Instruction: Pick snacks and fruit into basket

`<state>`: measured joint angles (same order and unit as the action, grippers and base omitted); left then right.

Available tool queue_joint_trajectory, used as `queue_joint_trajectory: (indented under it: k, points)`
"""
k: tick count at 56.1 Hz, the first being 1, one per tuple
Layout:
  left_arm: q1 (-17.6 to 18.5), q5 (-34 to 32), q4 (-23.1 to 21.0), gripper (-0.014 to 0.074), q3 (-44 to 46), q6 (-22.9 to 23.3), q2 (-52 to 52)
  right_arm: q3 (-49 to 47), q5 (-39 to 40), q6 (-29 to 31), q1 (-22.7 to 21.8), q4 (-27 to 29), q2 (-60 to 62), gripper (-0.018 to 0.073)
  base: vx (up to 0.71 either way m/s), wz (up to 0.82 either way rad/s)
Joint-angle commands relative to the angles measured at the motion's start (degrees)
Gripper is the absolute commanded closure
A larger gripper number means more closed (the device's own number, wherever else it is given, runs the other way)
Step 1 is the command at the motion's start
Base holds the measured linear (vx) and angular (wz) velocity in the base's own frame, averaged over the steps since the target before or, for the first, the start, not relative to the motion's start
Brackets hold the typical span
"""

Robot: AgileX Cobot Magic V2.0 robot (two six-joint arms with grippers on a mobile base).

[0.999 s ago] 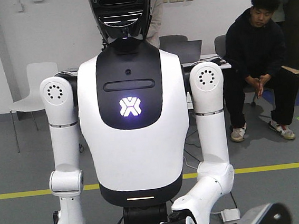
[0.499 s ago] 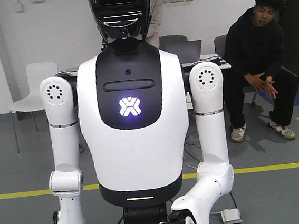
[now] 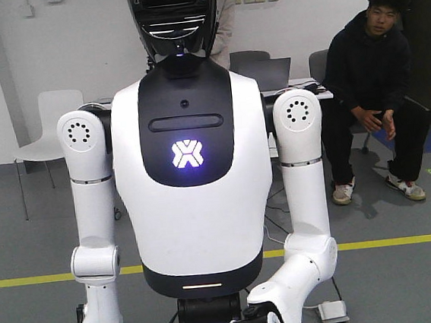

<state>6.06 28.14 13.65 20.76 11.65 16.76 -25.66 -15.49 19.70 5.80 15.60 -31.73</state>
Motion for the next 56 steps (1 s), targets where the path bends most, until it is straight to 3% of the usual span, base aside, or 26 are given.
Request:
queue_joint_trajectory:
  k: [1, 13, 23, 28, 33, 39, 47, 56]
  points:
    - [0.03, -6.37, 0.84, 0.0398, 2.07, -0.08, 0.29, -1.77, 4.32, 0.87, -0.37, 0.06, 0.0, 0.0027, 0.0, 0.0]
    - [0.03, -7.44, 0.69, 0.0397, 2.07, 0.05, 0.29, -1.77, 4.38, 0.87, -0.37, 0.06, 0.0, 0.0027, 0.0, 0.0]
    - [0.47, -13.33, -5.82, 0.0397, 1.97, -2.02, 2.35, -1.77, 4.38, 0.93, -0.37, -0.18, 0.0, 0.0027, 0.0, 0.0]
    - [1.88, -18.22, -10.56, 0.0397, 2.05, -9.94, 5.51, -1.77, 4.38, 0.93, -0.37, -0.18, 0.0, 0.0027, 0.0, 0.0]
    - [5.01, -20.96, -18.99, 0.0397, 2.31, -20.05, 9.79, -1.77, 4.38, 0.98, -0.37, -0.18, 0.0, 0.0027, 0.0, 0.0]
    - [9.92, -20.43, -30.22, 0.0397, 3.61, -30.24, 14.54, -1.77, 4.33, 0.97, -0.37, -0.18, 0.0, 0.0027, 0.0, 0.0]
    - [18.15, -19.75, -45.24, 0.0395, 6.11, -47.57, 20.88, -1.77, 4.33, 0.97, -0.37, -0.18, 0.0, 0.0027, 0.0, 0.0]
    - [26.13, -17.43, -57.05, 0.0396, 9.29, -66.28, 26.02, -1.77, 4.33, 0.97, -0.37, -0.18, 0.0, 0.0027, 0.0, 0.0]
